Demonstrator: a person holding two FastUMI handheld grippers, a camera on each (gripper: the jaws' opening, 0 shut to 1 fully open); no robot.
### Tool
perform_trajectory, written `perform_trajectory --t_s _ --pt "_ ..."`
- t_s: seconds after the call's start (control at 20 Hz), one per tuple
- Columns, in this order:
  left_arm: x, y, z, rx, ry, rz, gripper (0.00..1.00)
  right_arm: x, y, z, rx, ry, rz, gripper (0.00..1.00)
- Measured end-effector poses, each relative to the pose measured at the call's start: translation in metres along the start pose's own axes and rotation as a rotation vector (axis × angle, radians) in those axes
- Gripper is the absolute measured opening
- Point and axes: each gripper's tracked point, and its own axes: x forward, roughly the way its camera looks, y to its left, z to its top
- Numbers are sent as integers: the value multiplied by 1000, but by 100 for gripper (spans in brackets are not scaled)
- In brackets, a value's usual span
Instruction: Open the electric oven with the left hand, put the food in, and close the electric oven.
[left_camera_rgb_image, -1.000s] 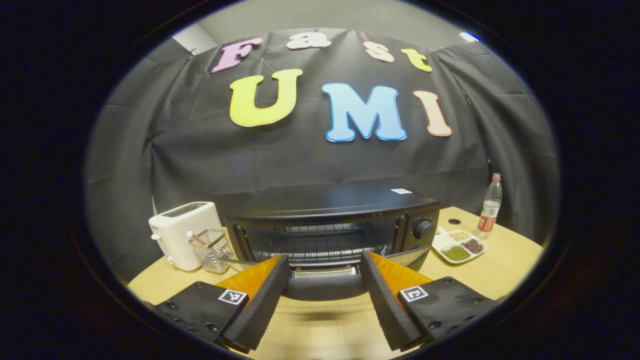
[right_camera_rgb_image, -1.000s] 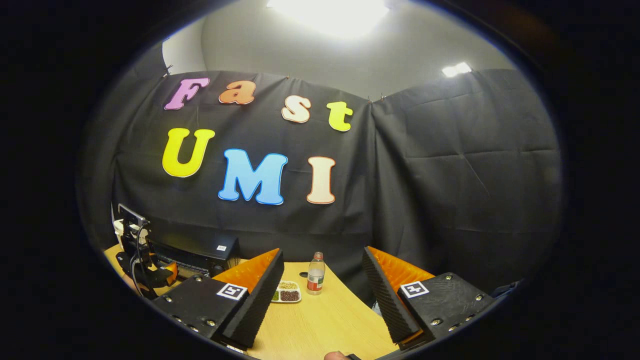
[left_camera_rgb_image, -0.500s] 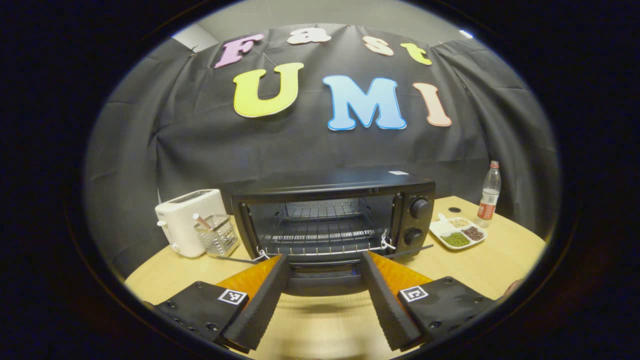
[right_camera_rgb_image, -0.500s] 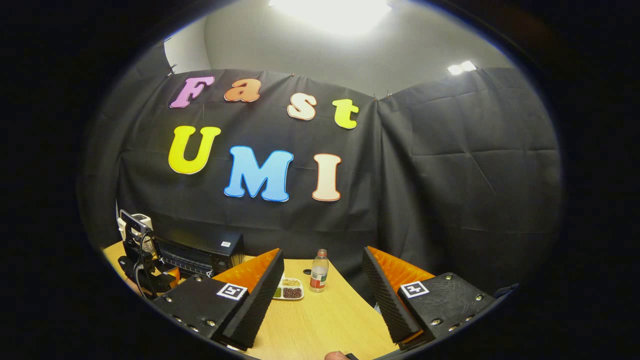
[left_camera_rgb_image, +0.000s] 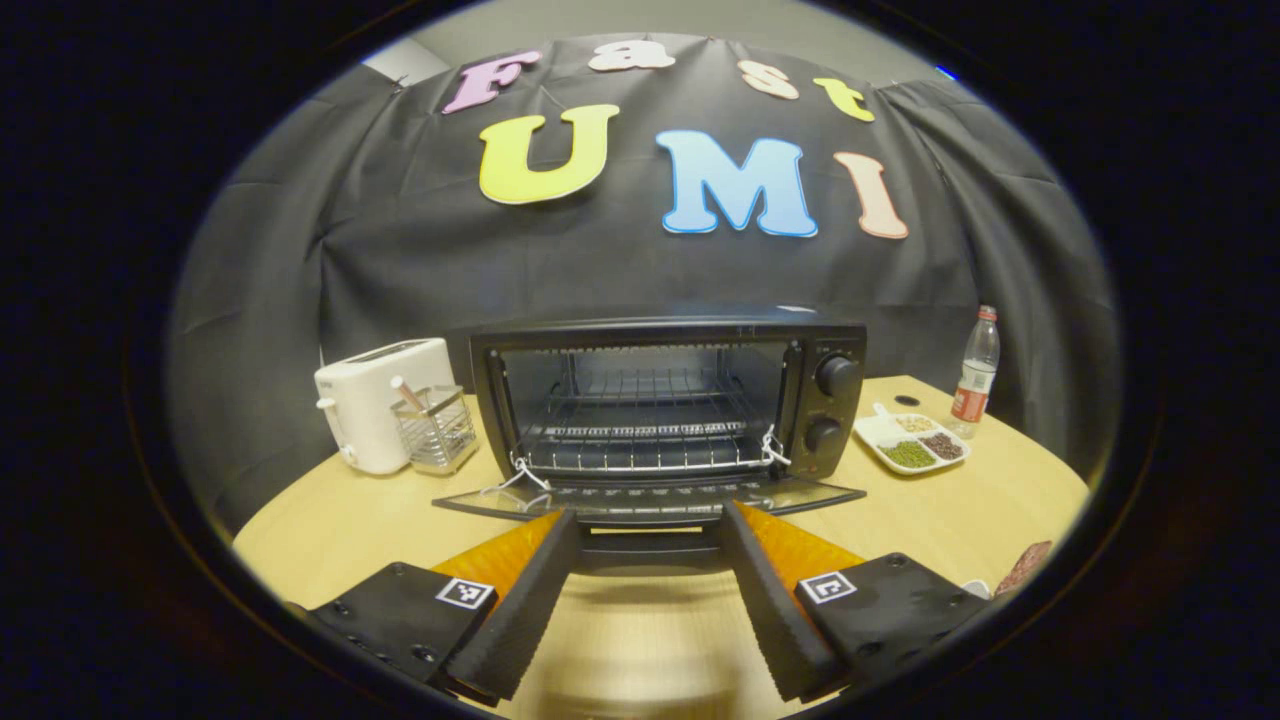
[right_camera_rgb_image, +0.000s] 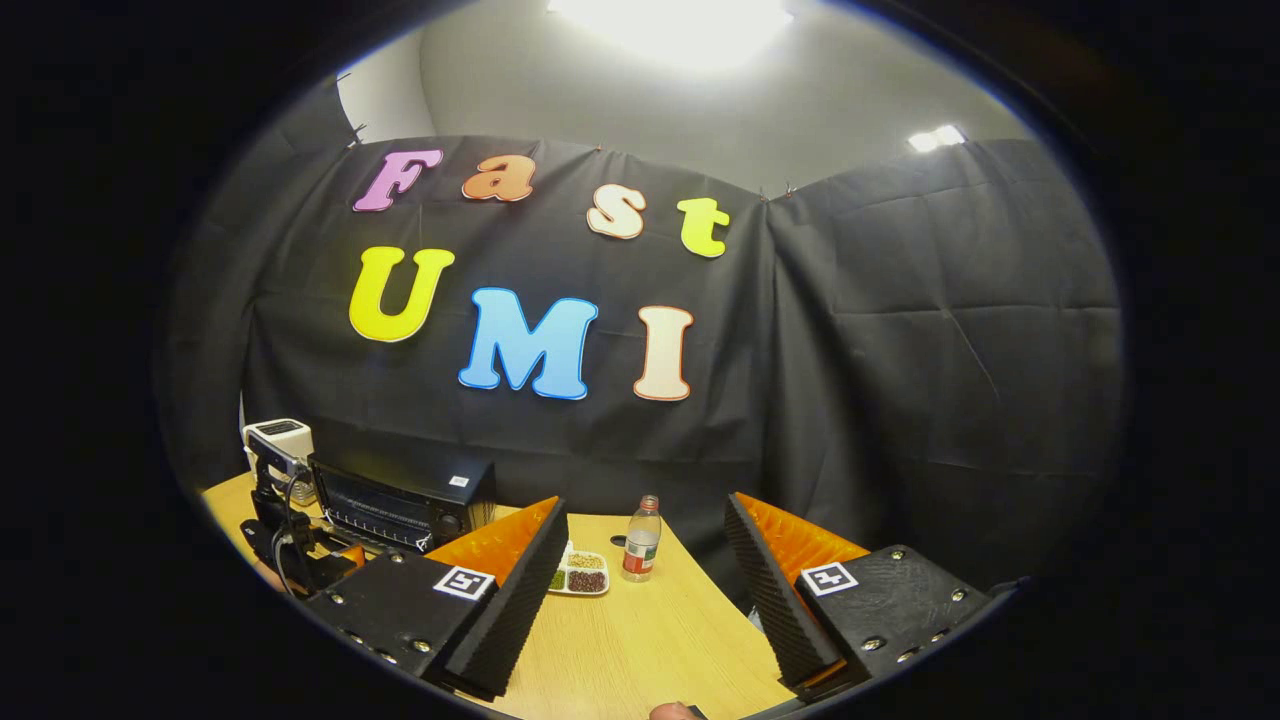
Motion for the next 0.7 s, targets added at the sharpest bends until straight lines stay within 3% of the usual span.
perform_trajectory --t_s 0.4,0.45,0.5,0.55,0.7 --pt "-10 -3 -38 -15 68 20 96 -5 1 -4 -13 13 34 95" --pt "-15 -3 -39 -17 67 20 100 -4 1 -4 -14 13 40 95" --pt "-19 -5 -38 -17 63 20 95 -4 2 -5 -13 14 47 95" --pt "-24 -6 -35 -18 55 20 100 -4 3 -7 -9 16 54 95" --pt "-41 -8 -17 -16 23 16 95 -2 8 -10 20 20 80 96"
